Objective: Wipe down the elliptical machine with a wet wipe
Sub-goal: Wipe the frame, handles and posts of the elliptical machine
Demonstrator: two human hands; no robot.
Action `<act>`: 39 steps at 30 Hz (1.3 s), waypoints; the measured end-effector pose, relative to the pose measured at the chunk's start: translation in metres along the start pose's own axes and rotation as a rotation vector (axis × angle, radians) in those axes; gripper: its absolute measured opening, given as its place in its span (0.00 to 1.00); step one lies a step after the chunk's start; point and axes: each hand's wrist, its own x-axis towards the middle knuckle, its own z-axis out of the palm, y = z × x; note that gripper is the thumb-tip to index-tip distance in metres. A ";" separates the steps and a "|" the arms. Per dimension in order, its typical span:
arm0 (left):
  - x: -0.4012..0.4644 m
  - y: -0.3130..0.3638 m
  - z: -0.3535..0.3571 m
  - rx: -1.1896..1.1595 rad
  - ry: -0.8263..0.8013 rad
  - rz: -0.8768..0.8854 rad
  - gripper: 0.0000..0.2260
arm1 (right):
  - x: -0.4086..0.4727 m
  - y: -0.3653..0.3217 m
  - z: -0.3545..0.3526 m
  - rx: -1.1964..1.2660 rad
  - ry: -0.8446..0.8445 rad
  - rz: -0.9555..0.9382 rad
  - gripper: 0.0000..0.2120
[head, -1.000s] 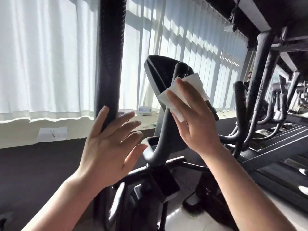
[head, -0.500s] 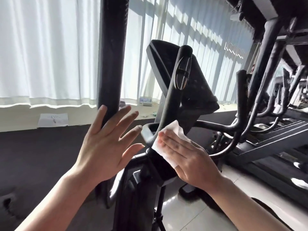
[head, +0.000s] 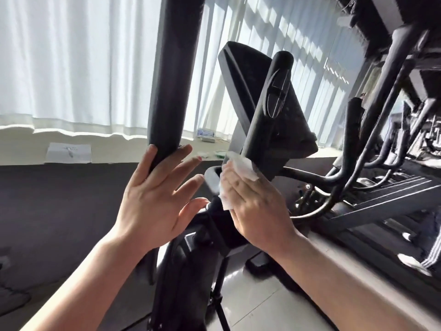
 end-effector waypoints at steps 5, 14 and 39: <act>-0.001 0.002 -0.001 -0.007 0.013 -0.003 0.25 | -0.030 -0.014 0.003 0.000 -0.114 -0.198 0.19; 0.000 0.006 -0.002 0.009 -0.006 -0.026 0.23 | 0.004 0.024 0.003 0.573 0.339 0.352 0.22; 0.080 0.100 0.067 -0.387 0.148 -0.428 0.19 | -0.004 -0.026 0.154 1.171 0.610 1.026 0.22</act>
